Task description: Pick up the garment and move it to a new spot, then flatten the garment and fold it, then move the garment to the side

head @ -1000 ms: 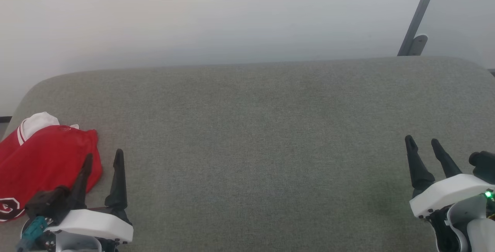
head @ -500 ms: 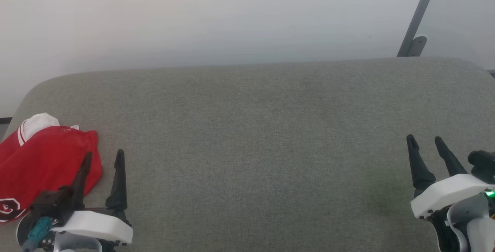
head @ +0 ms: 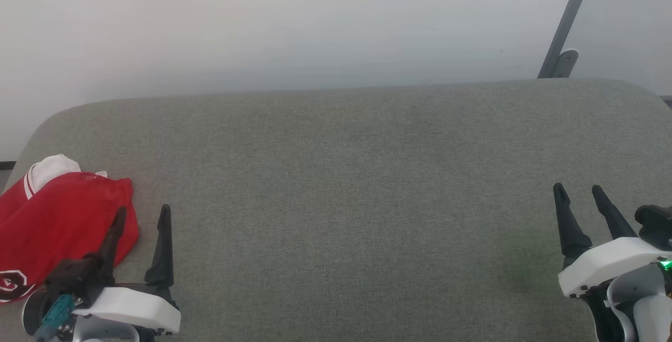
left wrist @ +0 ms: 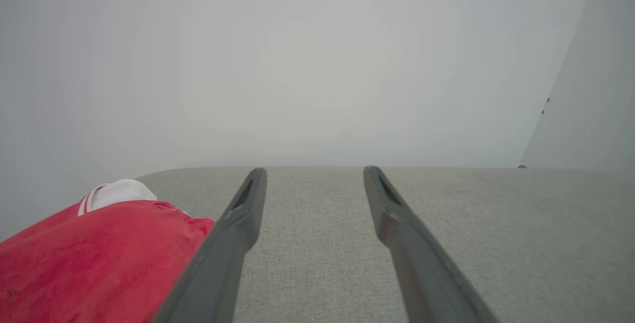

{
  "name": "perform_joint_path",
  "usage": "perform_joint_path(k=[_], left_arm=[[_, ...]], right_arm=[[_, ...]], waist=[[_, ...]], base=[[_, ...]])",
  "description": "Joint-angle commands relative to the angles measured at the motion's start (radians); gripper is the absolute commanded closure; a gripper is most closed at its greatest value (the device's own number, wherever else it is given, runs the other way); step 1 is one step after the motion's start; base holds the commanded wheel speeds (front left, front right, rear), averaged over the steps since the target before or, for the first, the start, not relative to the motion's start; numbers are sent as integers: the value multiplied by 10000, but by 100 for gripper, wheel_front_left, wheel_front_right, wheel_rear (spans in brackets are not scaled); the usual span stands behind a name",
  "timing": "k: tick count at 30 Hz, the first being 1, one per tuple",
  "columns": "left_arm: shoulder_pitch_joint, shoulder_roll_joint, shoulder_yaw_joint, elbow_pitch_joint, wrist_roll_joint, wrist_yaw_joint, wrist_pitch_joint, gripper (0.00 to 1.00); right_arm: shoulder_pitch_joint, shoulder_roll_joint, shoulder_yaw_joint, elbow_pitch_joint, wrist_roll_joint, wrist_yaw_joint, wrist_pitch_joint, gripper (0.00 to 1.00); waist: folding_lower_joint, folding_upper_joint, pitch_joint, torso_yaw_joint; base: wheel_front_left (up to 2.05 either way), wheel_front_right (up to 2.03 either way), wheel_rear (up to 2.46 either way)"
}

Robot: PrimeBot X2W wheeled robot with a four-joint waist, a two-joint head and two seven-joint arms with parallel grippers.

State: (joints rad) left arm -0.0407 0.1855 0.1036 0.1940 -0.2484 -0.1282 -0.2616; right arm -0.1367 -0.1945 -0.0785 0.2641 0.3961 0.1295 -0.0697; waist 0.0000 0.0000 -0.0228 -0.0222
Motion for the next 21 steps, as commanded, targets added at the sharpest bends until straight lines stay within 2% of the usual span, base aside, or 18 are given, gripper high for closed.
perform_joint_path(k=[1, 12, 21], left_arm=[[50, 39, -6, 18, -67, -25, -48, 0], [-73, 28, -58, 153, -196, -24, -48, 0], [-330, 161, 302, 427, -319, -19, -48, 0]], right_arm=[[60, -7, -26, -6, 34, 22, -52, 0], [120, -2, -92, -64, 46, 22, -113, 0], [56, -65, 378, -74, 85, 14, -2, 0]], waist=[[0, 0, -8, 4], [0, 0, -32, 151], [0, 0, -212, 1137]], base=[[0, 0, 0], [0, 0, 0], [0, 0, 0]])
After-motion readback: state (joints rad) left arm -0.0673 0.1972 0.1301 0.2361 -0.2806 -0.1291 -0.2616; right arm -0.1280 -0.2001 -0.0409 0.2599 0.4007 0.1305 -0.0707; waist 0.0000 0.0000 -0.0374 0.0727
